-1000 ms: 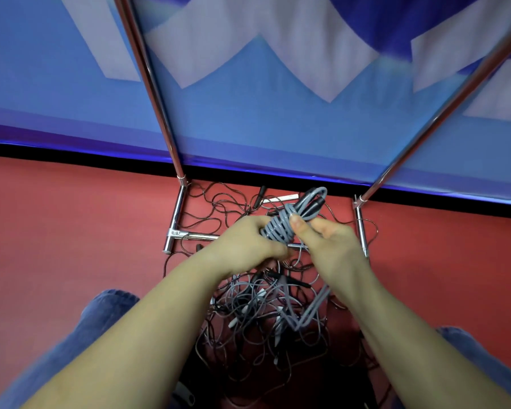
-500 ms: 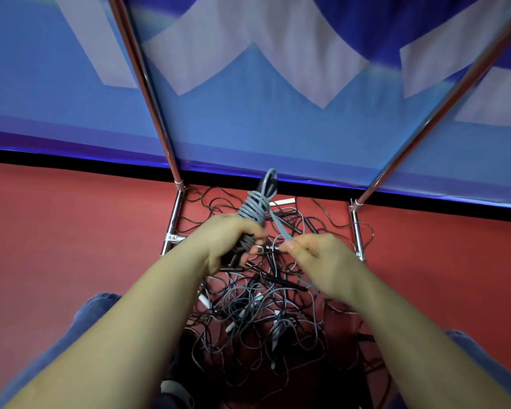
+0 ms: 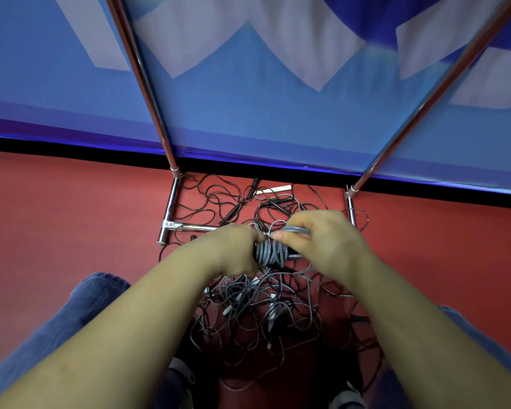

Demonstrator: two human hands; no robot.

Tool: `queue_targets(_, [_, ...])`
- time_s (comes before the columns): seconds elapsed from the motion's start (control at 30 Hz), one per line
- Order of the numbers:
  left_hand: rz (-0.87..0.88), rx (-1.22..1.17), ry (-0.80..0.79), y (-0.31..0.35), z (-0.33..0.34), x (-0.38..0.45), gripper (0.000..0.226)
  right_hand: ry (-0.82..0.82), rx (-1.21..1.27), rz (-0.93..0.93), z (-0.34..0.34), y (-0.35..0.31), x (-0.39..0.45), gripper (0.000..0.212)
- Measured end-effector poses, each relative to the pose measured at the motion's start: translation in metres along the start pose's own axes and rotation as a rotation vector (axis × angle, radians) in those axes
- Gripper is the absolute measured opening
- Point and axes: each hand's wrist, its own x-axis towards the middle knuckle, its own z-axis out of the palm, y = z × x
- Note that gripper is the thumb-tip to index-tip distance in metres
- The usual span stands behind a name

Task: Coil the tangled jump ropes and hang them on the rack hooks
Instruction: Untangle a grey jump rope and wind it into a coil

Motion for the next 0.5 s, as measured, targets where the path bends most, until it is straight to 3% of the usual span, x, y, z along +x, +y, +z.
queue_targets(0.13, [0.157,0.047,0.064,0.005,0.001,-0.002,0.041,0.001,0.143,0.166,-0.002,0.014,0.005,0.037])
queue_targets(0.3, [0.357,0.139,0.258,0.006,0.009,-0.006,0.048,-0.242,0.281,0.369,-0.006,0.022,0.002,0.048])
queue_targets(0.5, [0.397,-0.258,0.255,0.002,0.002,-0.012,0.029,-0.395,0.717,0.484,-0.011,0.017,0.0,0.038])
